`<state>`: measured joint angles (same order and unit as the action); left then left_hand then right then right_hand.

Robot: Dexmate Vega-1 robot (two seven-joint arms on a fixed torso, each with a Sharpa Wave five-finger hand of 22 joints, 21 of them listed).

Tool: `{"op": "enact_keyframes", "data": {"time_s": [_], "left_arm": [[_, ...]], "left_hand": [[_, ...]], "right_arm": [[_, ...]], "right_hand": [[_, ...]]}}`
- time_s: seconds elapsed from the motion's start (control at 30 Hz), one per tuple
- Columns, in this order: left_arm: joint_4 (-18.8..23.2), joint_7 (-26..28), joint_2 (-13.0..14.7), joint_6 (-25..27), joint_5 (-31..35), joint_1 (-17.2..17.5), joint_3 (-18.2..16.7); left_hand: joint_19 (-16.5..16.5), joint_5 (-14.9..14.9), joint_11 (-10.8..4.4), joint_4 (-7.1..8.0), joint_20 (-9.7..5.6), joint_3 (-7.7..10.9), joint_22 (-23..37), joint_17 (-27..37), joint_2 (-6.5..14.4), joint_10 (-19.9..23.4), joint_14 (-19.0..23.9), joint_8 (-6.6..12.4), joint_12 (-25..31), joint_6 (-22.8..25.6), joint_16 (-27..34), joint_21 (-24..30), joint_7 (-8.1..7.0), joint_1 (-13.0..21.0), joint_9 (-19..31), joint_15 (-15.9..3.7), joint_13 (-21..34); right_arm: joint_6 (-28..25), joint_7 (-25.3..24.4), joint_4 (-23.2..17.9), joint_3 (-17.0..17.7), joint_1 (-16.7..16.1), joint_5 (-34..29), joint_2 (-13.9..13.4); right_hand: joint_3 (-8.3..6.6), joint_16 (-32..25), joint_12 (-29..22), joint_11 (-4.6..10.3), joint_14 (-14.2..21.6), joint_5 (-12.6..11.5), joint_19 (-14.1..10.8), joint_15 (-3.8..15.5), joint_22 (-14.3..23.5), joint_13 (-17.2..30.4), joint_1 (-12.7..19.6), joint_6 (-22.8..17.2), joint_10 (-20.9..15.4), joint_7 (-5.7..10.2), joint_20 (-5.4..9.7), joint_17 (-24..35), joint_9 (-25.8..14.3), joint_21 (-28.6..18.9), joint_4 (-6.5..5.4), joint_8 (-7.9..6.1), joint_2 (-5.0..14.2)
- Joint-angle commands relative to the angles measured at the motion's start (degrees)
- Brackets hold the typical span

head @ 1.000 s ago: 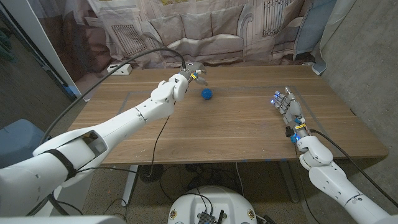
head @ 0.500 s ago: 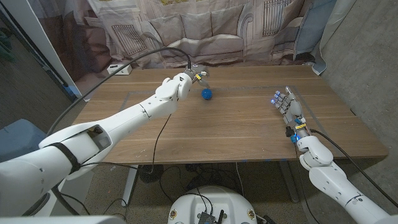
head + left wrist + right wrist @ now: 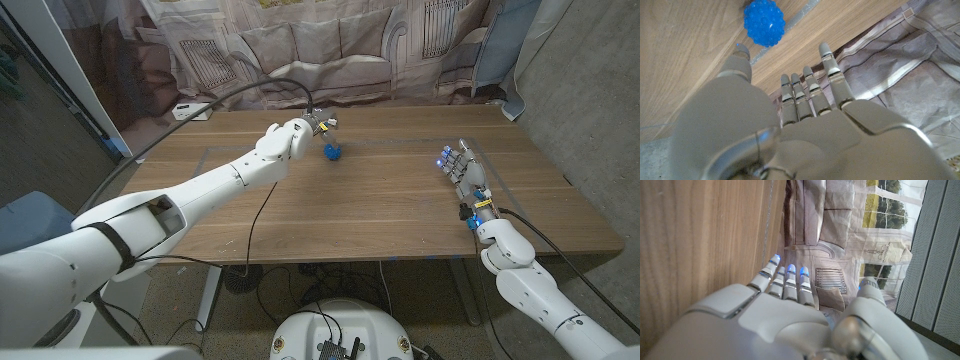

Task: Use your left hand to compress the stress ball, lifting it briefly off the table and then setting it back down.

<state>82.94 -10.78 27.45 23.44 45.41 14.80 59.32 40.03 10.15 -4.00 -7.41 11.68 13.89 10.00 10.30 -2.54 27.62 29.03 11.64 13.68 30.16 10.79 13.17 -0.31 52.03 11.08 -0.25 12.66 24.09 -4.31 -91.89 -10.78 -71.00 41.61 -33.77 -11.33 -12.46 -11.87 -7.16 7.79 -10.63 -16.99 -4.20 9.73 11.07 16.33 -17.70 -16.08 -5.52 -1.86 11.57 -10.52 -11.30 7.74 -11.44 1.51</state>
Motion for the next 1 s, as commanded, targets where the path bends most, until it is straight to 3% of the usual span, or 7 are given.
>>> {"op": "enact_keyframes", "data": {"time_s": [0.03, 0.67, 1.0], "left_arm": [[-3.8, -0.3, -1.7, -1.4, -0.2, -1.0, 1.4], [-10.9, -1.4, -5.0, -3.7, -3.5, -3.7, 3.2], [-15.1, 1.6, -6.7, -6.1, -6.3, -4.5, 3.5]], "left_hand": [[-0.1, -0.1, 0.15, -0.1, 0.09, -0.28, 0.3, 0.1, 0.5, -0.5, 0.2, -0.18, -0.3, -0.4, 0.2, -0.3, 0.08, -0.2, 0.1, -0.22, 0.2], [0.3, 0.0, 0.0, -0.04, 0.3, -0.59, 0.4, 0.1, 0.9, -1.3, 0.5, -0.4, -0.7, -1.0, 0.3, -0.5, 0.03, -0.2, 0.1, 0.35, 0.3], [0.0, 0.0, -0.39, -0.21, 0.64, -0.61, 0.4, 0.1, 1.1, -1.4, 0.3, -0.39, -0.7, -1.1, 0.3, -0.8, 0.07, 0.2, 0.1, 0.79, 0.4]], "right_arm": [[-0.2, -0.2, 0.2, -0.2, 0.0, -0.2, 0.2], [-0.6, -0.3, 0.3, -0.2, -0.1, 0.2, 0.2], [-0.9, -0.6, -0.1, -0.1, -0.4, 0.3, 0.0]], "right_hand": [[-0.01, 0.3, 0.1, -0.13, 0.3, 0.1, -0.5, 0.02, 0.2, 0.1, 0.5, -0.3, -0.1, 0.18, 0.08, 0.1, -0.3, 0.0, 0.19, 0.11, 0.0], [0.05, 0.3, 0.2, -0.13, 0.3, 0.2, -1.1, -0.06, 0.2, 0.1, 0.5, -0.4, -0.2, 0.05, 0.21, 0.2, -0.3, -0.2, 0.13, 0.12, 0.04], [0.08, 0.3, 0.2, -0.21, 0.4, 0.2, -1.3, -0.03, 0.2, 0.1, 0.5, -0.4, -0.3, 0.03, 0.18, 0.2, -0.3, -0.2, 0.13, 0.11, 0.02]]}}
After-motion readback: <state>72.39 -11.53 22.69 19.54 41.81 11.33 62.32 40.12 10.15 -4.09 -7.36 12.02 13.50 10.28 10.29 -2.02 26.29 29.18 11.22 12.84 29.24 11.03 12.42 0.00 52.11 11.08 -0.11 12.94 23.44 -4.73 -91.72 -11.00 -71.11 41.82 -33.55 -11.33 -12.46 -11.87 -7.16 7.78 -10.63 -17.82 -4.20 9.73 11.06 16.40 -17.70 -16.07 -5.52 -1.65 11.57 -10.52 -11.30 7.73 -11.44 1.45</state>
